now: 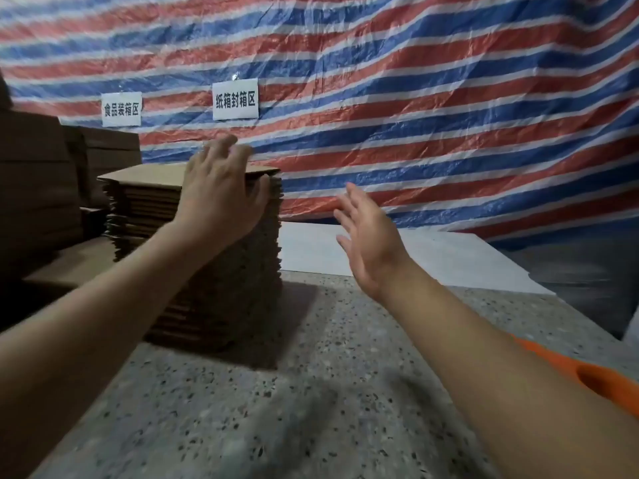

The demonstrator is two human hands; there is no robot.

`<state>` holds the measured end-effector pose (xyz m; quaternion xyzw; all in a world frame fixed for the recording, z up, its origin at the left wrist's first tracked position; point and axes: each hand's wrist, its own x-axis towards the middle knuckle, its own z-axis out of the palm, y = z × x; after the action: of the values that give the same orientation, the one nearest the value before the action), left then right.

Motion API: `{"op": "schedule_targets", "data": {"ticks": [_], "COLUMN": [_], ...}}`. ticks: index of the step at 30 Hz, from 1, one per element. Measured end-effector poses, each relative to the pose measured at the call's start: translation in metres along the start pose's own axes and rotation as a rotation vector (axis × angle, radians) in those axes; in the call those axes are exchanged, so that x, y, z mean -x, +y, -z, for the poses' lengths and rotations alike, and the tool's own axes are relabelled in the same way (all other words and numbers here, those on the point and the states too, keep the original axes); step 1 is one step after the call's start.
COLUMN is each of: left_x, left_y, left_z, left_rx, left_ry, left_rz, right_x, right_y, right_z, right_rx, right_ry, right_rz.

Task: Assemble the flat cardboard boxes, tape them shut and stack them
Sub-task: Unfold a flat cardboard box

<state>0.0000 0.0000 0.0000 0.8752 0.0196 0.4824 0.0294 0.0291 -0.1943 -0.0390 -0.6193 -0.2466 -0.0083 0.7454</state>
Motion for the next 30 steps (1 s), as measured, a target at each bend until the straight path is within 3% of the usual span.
{"op": "schedule_targets", "data": {"ticks": [3,7,9,14,19,22,27,30], "left_x": [-0.025,-0.028,-0.024,-0.008,0.01,0.007,-0.004,-0.012], "left_y": [-0.032,-0.058,-0.062,-0.057,-0.032,-0.004,0.047,0.063], "left_z": [-0.006,-0.013,-0.017,-0.015,0.013,0.043,0.096,0.105], "left_rx": [-0.187,-0.297,-0.268,-0.242,-0.052,0.086,0.357,0.525], "left_ry": [-0.111,-0.412,-0.434,-0.235,0.23,0.399,0.526,0.463], "left_rz": [0.071,0.195,0.18,0.032,-0.262,-0.38,-0.255,-0.178], "right_x": [-0.035,-0.062,-0.069,-0.072,-0.07,-0.073,-0.075,-0.063], "right_y": [-0.005,0.003,0.009,0.018,0.016,0.001,-0.04,-0.063], "right_z": [-0.012,-0.017,-0.017,-0.014,-0.01,-0.006,0.013,0.04], "right_rx": [-0.01,-0.003,-0.005,0.027,-0.015,-0.037,0.01,0.054], "right_ry": [0.006,0.052,0.066,0.087,0.117,0.154,0.295,0.389], "right_rz": [-0.034,-0.097,-0.109,-0.139,-0.167,-0.112,0.155,0.324]}}
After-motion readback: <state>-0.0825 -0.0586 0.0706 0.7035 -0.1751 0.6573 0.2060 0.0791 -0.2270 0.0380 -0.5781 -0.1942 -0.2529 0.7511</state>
